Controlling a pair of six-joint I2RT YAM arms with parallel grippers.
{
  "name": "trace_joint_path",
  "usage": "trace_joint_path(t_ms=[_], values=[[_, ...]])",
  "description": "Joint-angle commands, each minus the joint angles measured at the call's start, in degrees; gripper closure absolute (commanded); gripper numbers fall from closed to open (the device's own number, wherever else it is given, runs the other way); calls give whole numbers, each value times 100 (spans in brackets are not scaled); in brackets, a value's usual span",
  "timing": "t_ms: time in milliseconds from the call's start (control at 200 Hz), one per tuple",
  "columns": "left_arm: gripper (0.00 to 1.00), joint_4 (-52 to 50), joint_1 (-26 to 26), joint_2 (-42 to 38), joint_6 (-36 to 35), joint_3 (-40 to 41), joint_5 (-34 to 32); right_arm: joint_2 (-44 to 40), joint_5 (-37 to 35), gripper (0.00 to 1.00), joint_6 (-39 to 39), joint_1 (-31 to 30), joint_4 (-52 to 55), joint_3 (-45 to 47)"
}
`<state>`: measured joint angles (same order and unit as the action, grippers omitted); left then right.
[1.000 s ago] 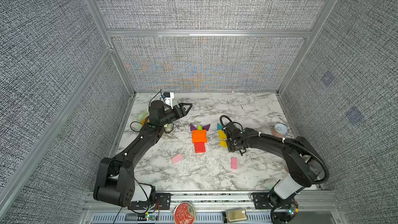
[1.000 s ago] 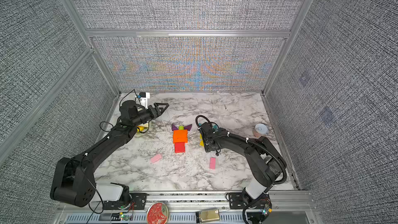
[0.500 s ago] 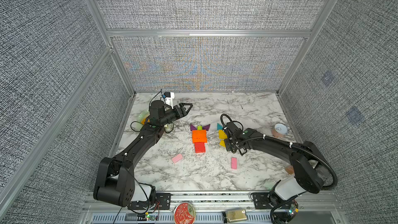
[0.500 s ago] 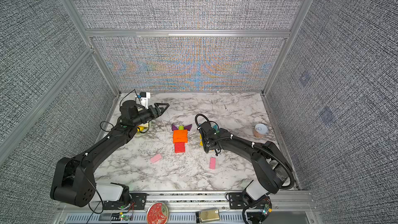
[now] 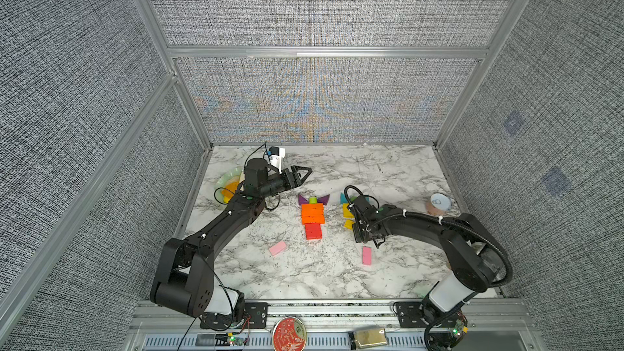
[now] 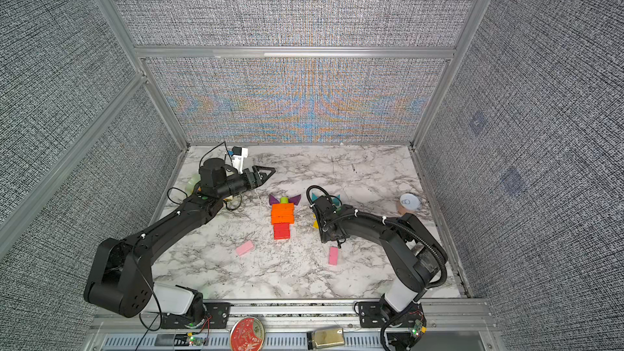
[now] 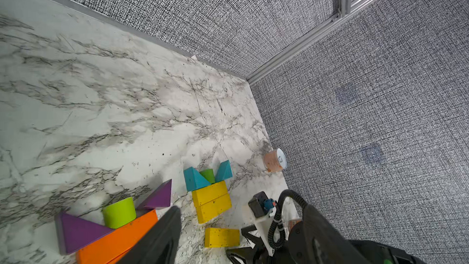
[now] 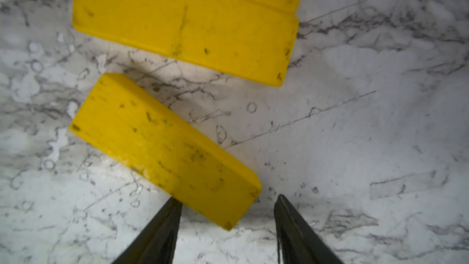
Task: Assemble a carrot with building blocks
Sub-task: Assemble the building block at the center of the board.
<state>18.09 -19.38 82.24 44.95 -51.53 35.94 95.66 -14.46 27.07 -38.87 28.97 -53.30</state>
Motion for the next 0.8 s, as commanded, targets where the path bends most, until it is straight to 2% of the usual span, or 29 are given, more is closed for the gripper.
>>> trace_joint_path(t_ms=[0, 365, 500, 795], values=[[23, -7, 9, 33, -49, -81, 44, 164, -290, 39, 93, 36, 210, -192], [22, 22, 4, 38, -4, -78, 91, 375, -277, 40, -118, 97, 289, -477], [23, -15, 6, 44, -13, -86, 67, 508, -157, 47, -210, 99, 248, -588], [23, -46, 4, 27, -62, -87, 18, 399, -31, 47, -501, 99, 137, -522]])
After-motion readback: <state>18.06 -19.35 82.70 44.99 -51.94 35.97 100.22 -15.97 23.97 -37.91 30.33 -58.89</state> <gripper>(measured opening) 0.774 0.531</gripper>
